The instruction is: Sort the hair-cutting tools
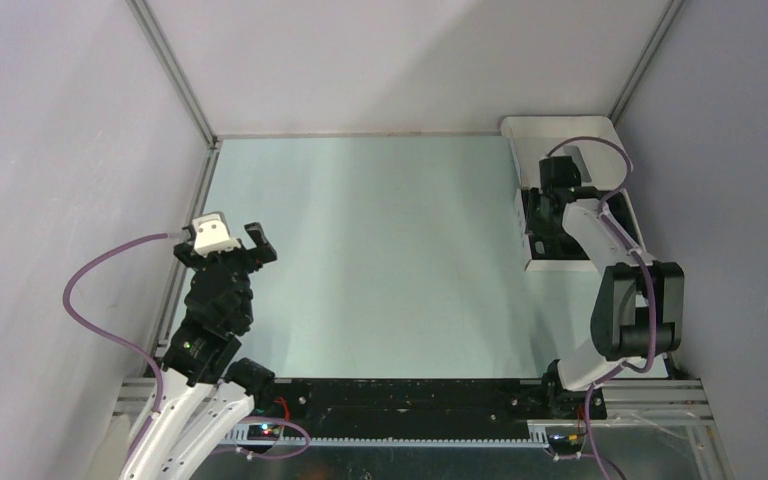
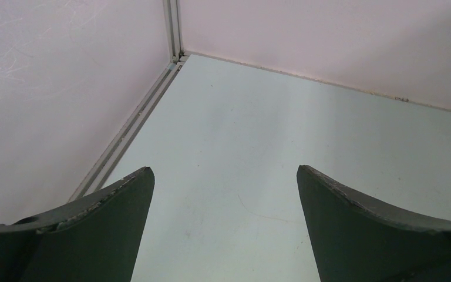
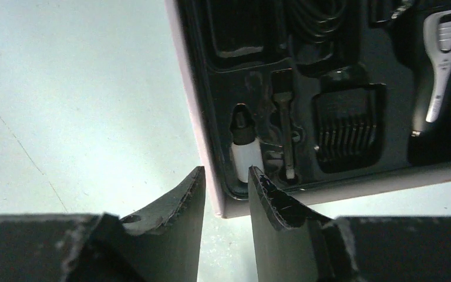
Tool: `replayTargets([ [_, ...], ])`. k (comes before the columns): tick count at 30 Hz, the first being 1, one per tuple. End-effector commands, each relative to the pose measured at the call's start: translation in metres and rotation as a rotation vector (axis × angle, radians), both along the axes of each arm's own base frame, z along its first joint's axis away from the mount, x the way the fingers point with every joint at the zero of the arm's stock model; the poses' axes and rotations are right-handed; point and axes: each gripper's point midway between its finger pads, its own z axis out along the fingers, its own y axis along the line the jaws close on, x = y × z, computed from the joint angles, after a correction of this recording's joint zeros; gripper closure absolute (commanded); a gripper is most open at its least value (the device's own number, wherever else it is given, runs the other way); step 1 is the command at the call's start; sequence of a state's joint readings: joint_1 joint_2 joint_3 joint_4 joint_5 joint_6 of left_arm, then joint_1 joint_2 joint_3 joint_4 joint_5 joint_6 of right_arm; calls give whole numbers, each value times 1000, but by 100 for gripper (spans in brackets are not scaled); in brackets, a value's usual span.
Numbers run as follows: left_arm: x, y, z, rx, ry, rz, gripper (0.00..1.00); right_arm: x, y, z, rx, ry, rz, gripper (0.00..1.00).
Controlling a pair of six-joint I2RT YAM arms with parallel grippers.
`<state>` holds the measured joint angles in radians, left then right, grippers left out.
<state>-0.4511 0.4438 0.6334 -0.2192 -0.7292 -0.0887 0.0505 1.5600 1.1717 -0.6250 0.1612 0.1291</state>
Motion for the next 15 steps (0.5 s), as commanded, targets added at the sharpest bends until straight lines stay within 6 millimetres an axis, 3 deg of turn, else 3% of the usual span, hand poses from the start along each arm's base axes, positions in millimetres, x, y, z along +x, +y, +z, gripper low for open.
replayTargets([
  [1,2,-1,3,-21,-26,-2,2,11,14,-8,52,11,8,62],
  [8,2,-1,3,-22,-27,-2,2,17,25,-28,65,44,27,65],
  [15,2,-2,3,-24,-27,-4,2,15,36,-37,66,69,51,85],
])
